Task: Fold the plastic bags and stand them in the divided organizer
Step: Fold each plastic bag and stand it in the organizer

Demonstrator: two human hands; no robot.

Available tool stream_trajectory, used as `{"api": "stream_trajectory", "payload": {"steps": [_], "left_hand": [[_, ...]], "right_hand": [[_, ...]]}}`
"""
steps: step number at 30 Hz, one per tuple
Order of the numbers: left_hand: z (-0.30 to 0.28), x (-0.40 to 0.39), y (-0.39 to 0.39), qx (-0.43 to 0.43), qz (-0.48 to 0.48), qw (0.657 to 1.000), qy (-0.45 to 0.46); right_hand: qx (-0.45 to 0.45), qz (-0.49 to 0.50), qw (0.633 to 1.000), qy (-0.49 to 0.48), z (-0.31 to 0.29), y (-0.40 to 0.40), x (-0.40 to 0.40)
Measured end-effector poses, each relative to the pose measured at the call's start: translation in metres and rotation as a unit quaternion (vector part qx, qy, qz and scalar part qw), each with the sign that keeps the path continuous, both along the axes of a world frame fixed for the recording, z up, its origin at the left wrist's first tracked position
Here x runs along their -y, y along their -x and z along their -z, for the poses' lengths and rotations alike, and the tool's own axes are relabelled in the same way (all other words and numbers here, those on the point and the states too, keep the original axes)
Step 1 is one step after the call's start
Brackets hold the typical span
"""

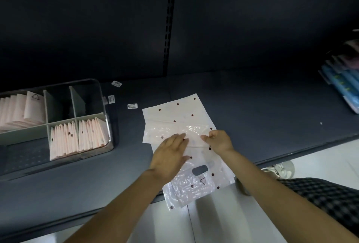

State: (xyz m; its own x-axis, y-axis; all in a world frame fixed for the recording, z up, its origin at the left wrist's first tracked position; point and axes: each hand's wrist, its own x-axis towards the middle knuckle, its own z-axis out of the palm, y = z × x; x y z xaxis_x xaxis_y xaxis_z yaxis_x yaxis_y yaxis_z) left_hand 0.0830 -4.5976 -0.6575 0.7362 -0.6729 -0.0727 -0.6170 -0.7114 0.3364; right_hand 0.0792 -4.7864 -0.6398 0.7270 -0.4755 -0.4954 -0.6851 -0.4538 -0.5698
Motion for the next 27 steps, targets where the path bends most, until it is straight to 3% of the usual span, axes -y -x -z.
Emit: {"api": "stream_trajectory", "payload": {"steps": [3,9,12,15,18,20,24,27], "left_hand": [[0.003,0.007,0.006,0.035,-0.035,0.998,-0.041],[-0.007,-0.01,0.011,0.111,-0.067,0.99,0.064],[-0.002,-0.028,0.017,0.046,-0.118,0.984,0.126],[-0.002,-0.047,0.022,-0.061,-0.184,0.963,0.189],[-0.001,-0.059,0.022,-0.116,-0.203,0.946,0.225],[-0.003,-0.063,0.022,-0.151,-0.23,0.935,0.222],[-0.002,-0.064,0.017,-0.195,-0.26,0.91,0.257],[-0.004,-0.061,0.012,-0.24,-0.283,0.885,0.28]], "right_hand": [[0.019,0.08,0.995,-0.063,-0.008,0.001,-0.008],[0.046,0.162,0.968,-0.185,-0.037,0.035,-0.063],[0.065,0.086,0.964,-0.243,-0.057,0.06,-0.089],[0.141,-0.053,0.968,-0.201,-0.076,0.076,-0.096],[0.227,-0.16,0.949,-0.147,-0.079,0.07,-0.08],[0.202,-0.208,0.947,-0.141,-0.072,0.059,-0.065],[0.066,-0.297,0.945,-0.117,-0.037,0.04,-0.056],[0.065,-0.237,0.961,-0.131,-0.016,0.026,-0.069]]}}
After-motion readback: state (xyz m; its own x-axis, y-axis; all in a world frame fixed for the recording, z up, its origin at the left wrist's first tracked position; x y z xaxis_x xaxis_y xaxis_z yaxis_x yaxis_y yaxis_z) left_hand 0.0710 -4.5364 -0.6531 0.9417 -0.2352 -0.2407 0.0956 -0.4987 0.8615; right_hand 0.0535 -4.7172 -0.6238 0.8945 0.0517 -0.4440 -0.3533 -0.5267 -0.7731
